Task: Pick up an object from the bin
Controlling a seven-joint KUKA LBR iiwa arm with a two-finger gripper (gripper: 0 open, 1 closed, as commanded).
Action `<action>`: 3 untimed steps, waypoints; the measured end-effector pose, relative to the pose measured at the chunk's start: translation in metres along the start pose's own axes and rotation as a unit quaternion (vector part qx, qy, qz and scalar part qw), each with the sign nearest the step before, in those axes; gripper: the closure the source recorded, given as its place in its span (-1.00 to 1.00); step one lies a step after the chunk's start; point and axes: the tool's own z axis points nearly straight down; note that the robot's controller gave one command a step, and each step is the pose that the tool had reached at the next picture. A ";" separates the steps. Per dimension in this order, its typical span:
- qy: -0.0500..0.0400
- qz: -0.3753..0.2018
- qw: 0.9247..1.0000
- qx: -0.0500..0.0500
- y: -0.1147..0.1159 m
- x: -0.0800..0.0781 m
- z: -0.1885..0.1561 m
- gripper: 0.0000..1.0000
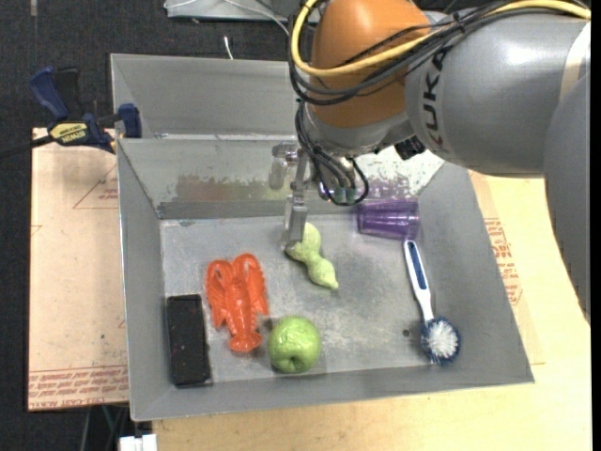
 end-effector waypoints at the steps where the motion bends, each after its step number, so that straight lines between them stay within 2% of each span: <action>1: 0.000 0.099 0.995 0.000 -0.076 0.040 0.119 -1.00; 2: -0.006 -0.031 0.999 -0.002 -0.120 0.029 0.077 -1.00; 3: -0.003 0.261 0.965 -0.002 -0.088 0.033 0.125 -1.00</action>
Offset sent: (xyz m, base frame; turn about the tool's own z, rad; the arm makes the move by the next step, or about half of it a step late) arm -0.0293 -0.1213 -0.0763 -0.0638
